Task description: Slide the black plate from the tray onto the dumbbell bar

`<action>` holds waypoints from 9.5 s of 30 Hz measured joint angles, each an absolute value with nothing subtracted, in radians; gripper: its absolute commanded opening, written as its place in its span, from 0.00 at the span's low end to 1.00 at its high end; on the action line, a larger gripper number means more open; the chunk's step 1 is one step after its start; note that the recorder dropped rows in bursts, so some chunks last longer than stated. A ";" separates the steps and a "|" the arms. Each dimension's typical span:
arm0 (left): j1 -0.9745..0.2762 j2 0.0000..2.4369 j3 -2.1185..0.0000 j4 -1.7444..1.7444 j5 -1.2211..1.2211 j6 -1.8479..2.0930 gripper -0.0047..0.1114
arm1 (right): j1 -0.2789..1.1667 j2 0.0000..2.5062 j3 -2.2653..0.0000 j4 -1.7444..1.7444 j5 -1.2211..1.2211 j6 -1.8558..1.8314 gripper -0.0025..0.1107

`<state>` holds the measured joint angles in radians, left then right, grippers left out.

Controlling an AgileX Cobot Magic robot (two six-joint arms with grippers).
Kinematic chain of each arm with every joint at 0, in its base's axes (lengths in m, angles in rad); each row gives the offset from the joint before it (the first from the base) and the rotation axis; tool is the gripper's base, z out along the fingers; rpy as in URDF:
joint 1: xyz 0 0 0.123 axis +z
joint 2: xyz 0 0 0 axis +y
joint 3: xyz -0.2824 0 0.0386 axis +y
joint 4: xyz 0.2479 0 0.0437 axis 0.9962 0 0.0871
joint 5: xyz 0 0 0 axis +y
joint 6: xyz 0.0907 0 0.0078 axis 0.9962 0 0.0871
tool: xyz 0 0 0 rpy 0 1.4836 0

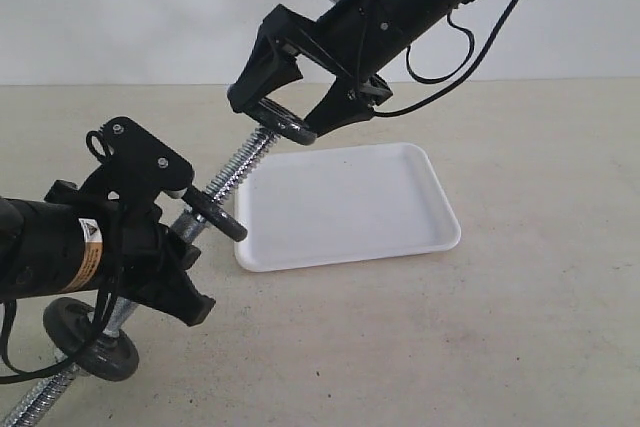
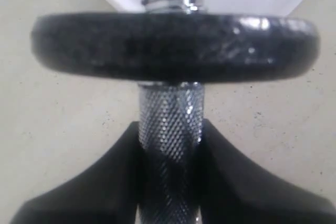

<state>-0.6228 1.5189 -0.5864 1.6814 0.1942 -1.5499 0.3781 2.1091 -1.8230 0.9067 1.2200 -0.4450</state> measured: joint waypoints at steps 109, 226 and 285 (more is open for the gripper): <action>-0.625 1.481 -0.663 1.700 0.238 -1.603 0.08 | 0.460 2.124 -1.815 1.015 1.209 -0.469 0.75; -0.503 1.670 -0.647 1.570 0.423 -1.867 0.08 | 0.373 2.423 -1.822 0.702 1.226 -0.443 0.02; -0.438 1.951 -0.915 1.575 0.312 -2.091 0.08 | 0.373 2.423 -1.822 0.708 1.224 -0.494 0.02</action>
